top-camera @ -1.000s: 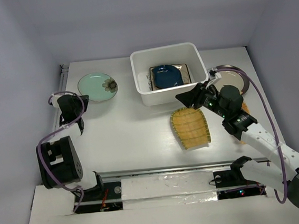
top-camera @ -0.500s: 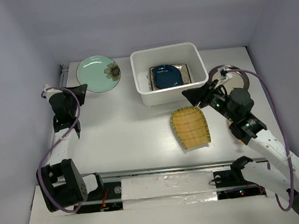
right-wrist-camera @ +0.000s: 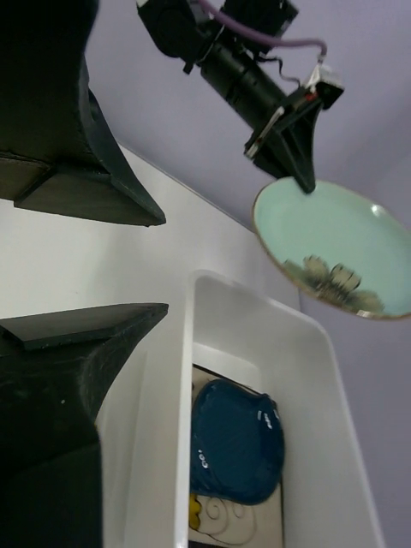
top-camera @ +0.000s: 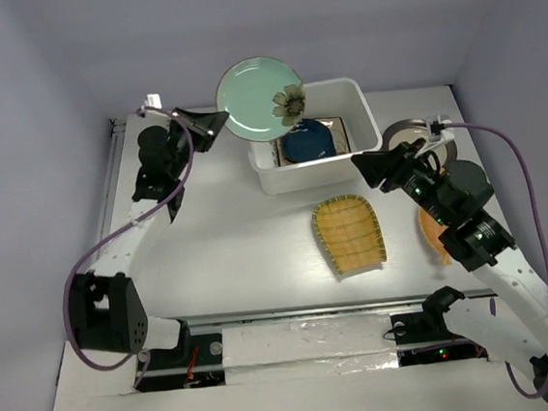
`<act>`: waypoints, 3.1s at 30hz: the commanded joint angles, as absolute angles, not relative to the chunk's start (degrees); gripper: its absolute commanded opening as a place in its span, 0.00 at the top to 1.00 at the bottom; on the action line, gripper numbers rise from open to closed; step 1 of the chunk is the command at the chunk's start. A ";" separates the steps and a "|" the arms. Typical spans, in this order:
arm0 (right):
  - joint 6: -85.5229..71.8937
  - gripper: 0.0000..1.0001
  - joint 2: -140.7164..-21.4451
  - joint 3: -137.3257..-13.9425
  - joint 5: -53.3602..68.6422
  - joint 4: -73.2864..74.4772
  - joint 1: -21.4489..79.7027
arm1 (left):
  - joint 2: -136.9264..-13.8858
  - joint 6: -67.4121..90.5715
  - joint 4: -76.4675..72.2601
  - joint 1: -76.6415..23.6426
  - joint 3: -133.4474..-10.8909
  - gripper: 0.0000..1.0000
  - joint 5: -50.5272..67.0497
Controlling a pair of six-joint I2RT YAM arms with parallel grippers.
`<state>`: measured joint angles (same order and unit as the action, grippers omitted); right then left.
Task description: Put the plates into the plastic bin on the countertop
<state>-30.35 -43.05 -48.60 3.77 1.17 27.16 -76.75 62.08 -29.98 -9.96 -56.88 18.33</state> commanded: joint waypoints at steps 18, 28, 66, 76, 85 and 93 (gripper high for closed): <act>-26.72 0.53 -32.87 -51.95 -1.32 9.67 27.77 | -106.24 54.42 -27.44 -26.02 -88.23 1.00 11.70; -27.07 0.53 -32.87 -50.54 -1.76 9.23 27.77 | -113.11 45.54 -13.02 -27.60 -98.33 1.00 6.51; -49.20 0.12 -48.33 -25.13 -18.18 7.38 26.72 | -116.55 33.22 -0.09 -28.12 -103.36 0.29 0.01; -53.35 0.10 -54.23 -26.72 -19.68 8.79 22.68 | -109.96 30.77 -6.67 -30.31 -100.12 0.23 -0.61; -51.77 0.09 -60.73 -29.35 -14.51 7.56 21.53 | -93.45 28.74 -20.20 -34.28 -84.59 0.24 -1.14; -52.29 0.07 -63.45 -28.74 -9.23 4.05 21.53 | -70.17 32.17 -33.57 -34.80 -58.20 0.25 -4.22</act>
